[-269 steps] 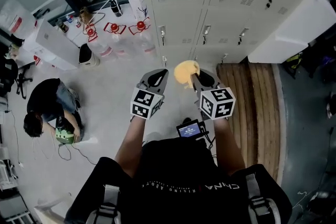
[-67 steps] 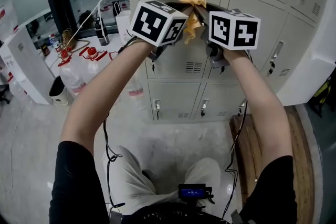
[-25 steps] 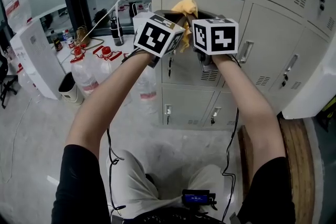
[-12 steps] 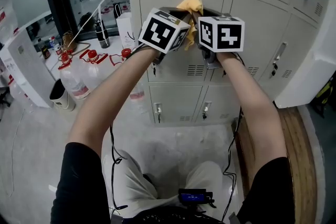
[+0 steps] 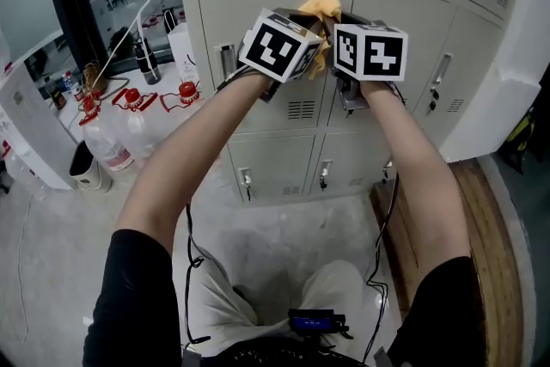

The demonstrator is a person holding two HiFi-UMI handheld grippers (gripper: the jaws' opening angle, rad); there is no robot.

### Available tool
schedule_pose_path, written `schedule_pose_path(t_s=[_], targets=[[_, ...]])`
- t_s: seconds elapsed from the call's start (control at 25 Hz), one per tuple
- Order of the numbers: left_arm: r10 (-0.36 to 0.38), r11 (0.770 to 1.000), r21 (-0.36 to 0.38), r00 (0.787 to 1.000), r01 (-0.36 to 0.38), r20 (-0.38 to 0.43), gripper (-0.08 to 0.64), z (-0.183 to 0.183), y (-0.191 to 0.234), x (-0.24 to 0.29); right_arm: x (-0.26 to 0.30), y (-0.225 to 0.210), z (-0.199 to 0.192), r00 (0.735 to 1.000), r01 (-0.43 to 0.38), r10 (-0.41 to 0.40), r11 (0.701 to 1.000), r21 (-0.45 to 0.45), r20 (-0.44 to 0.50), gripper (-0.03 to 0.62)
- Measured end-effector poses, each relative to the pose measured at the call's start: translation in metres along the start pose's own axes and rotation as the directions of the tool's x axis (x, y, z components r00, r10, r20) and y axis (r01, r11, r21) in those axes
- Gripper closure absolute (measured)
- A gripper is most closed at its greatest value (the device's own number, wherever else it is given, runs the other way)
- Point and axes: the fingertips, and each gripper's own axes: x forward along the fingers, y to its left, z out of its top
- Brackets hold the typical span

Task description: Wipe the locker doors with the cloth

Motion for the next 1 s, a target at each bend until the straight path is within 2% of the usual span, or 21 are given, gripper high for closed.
schedule_pose_path(t_s=[0.28,0.56,0.84,1.0], targets=[[-0.034,0.999,0.012,0.999,0.033,0.017,0.543,0.009,-0.017,0.018,-0.007,-0.027,-0.007,0.999,0.044,-0.044,0.999,0.013,-0.009,0.511],[-0.055,0.998,0.001,0.998,0.055,0.012,0.541,0.008,-0.021,0.021,-0.006,-0.031,-0.007,0.999,0.049,-0.049,0.999,0.021,-0.016,0.511],[-0.071,0.997,-0.025,0.996,0.072,0.051,0.541,0.009,-0.022,0.018,-0.010,-0.028,-0.006,1.000,0.021,-0.020,0.999,0.033,-0.018,0.511],[-0.076,0.994,-0.072,0.993,0.083,0.088,0.541,0.010,-0.020,0.003,-0.017,-0.013,-0.002,0.999,-0.033,0.033,0.999,0.028,0.001,0.511]])
